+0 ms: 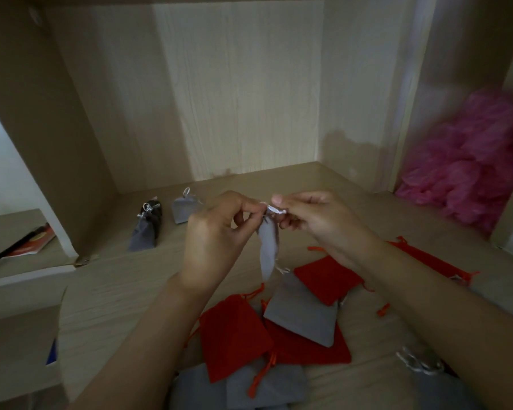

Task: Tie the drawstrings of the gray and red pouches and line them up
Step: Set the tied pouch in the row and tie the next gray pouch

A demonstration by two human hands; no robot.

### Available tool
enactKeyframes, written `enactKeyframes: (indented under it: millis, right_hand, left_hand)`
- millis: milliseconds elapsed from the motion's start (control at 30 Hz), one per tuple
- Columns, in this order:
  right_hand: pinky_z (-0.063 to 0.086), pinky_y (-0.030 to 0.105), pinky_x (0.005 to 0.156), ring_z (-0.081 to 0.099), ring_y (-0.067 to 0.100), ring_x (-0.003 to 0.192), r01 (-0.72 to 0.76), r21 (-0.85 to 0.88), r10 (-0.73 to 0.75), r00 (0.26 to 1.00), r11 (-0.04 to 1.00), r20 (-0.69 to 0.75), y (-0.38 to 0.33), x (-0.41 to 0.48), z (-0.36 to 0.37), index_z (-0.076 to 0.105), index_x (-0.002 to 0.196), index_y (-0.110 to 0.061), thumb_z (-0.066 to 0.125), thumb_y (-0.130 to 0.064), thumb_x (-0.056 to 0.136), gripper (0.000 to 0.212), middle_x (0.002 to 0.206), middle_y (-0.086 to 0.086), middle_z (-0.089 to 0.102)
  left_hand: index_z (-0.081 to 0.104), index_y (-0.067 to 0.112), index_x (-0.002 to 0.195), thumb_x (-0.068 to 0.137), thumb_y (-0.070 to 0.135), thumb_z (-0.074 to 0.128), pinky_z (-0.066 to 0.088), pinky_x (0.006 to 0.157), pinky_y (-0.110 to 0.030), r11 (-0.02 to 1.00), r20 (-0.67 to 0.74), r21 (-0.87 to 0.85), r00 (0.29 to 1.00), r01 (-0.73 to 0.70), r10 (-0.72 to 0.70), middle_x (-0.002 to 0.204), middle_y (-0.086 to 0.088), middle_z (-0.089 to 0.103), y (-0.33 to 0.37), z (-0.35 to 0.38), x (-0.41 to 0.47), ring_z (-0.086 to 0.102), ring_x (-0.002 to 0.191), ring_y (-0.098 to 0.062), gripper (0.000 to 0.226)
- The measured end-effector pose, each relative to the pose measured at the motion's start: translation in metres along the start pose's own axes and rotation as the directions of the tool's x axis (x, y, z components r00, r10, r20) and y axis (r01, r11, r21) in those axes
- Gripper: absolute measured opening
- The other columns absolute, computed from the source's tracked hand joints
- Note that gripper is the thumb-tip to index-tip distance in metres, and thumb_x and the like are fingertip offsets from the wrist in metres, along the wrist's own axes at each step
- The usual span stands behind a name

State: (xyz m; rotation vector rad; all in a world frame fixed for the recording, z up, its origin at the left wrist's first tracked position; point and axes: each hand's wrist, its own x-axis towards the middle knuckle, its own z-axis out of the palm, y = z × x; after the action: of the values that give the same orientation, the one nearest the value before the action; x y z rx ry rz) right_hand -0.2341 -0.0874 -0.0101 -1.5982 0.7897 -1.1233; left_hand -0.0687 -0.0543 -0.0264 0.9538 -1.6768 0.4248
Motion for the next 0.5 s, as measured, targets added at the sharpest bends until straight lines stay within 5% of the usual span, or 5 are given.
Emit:
enactKeyframes:
  millis: [233, 500]
  right_hand:
    - [0.045, 0.013, 0.053, 0.049, 0.003, 0.054, -0.262, 0.289, 0.223, 0.962, 0.921, 0.159, 0.0, 0.002, 0.0, 0.076, 0.069, -0.014, 0.064, -0.009, 0.083, 0.019, 0.063, -0.004, 0.062]
    - [0.042, 0.02, 0.064, 0.048, 0.003, 0.051, -0.208, 0.279, 0.192, 0.978, 0.938, 0.084, 0.007, 0.004, 0.01, 0.069, 0.077, -0.01, 0.054, -0.005, 0.092, 0.022, 0.063, -0.001, 0.057]
  left_hand:
    - [0.073, 0.005, 0.076, 0.079, 0.011, 0.07, 0.037, 0.068, -0.004, 0.996, 0.002, -0.079, 0.999, -0.033, 0.034, 0.083, 0.005, 0.069, 0.002, 0.001, 0.001, 0.055, 0.069, 0.0, 0.008]
    - [0.074, 0.01, 0.075, 0.076, 0.017, 0.072, 0.04, 0.072, -0.009, 0.992, -0.021, -0.1, 0.997, 0.072, -0.074, 0.091, 0.004, 0.068, -0.001, 0.002, 0.002, 0.059, 0.085, -0.003, 0.007]
